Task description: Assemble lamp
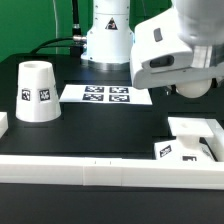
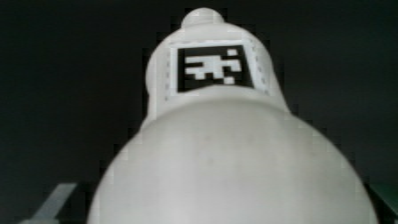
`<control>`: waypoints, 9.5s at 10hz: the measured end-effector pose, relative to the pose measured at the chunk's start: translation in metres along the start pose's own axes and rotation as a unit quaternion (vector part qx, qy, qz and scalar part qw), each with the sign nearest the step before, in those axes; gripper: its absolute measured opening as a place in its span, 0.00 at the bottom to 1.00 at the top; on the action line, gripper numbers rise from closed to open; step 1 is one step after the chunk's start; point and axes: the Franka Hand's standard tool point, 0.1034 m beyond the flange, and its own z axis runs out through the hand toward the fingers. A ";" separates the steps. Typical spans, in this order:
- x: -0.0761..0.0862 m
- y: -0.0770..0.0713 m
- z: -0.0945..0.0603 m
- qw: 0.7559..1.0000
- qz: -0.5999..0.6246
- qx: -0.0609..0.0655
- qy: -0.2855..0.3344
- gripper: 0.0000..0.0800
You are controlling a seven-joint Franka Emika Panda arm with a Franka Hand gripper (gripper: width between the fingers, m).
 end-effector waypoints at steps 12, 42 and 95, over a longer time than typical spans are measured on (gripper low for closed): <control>0.013 0.026 -0.077 0.916 -0.033 -0.062 0.395 0.72; 0.052 0.009 -0.103 0.871 -0.060 -0.079 0.481 0.72; 0.034 -0.011 -0.072 0.938 -0.174 -0.145 0.262 0.87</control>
Offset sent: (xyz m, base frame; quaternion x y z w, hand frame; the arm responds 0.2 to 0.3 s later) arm 0.0107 -0.0193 0.0472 -0.0102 0.0915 -0.0048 0.9957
